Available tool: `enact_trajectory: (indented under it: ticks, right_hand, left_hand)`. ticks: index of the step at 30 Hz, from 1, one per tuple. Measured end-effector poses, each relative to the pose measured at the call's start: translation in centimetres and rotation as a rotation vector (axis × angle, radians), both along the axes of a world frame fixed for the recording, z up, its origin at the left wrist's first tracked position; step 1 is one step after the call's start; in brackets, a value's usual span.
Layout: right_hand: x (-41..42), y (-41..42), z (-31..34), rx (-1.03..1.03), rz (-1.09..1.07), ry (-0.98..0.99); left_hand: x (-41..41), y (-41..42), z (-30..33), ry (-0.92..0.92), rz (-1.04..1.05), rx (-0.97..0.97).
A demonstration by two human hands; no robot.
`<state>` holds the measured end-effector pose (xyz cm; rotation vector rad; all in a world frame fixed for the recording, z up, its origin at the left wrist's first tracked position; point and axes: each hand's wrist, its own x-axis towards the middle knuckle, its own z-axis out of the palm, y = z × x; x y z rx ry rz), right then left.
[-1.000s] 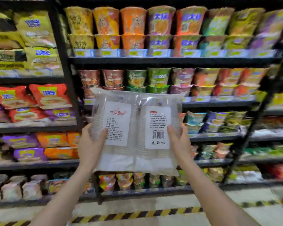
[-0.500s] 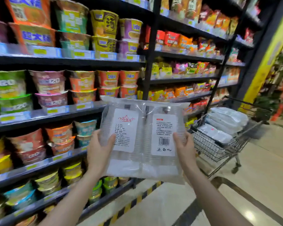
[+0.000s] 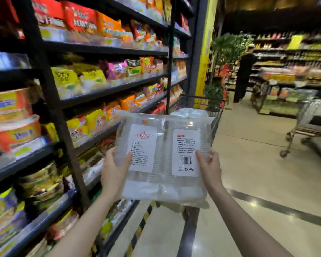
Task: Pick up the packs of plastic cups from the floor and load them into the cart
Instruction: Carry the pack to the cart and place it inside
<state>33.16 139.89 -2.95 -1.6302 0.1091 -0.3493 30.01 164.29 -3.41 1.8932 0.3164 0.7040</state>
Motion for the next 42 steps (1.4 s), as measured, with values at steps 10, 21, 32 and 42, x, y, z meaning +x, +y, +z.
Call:
enact_trajectory:
  ticks: [10,21,32,42]
  right_hand:
    - [18.4,-2.0,-2.2,-0.020,-0.204,0.100]
    - [42.0,-5.3,-6.8,-0.057,-0.267,0.218]
    - [58.1,-7.0,-14.2,-0.076,-0.273,0.479]
    - [65.6,-7.6,-20.3,-0.068,-0.295,0.756]
  left_hand:
    - [22.8,-1.5,-1.8,0.064,-0.203,-0.016]
    - [47.7,-4.6,-6.1,0.181,-0.305,0.037]
    - [66.0,-6.1,-13.3,0.460,-0.380,0.148]
    - [75.8,-7.0,-20.5,0.755,-0.493,0.238]
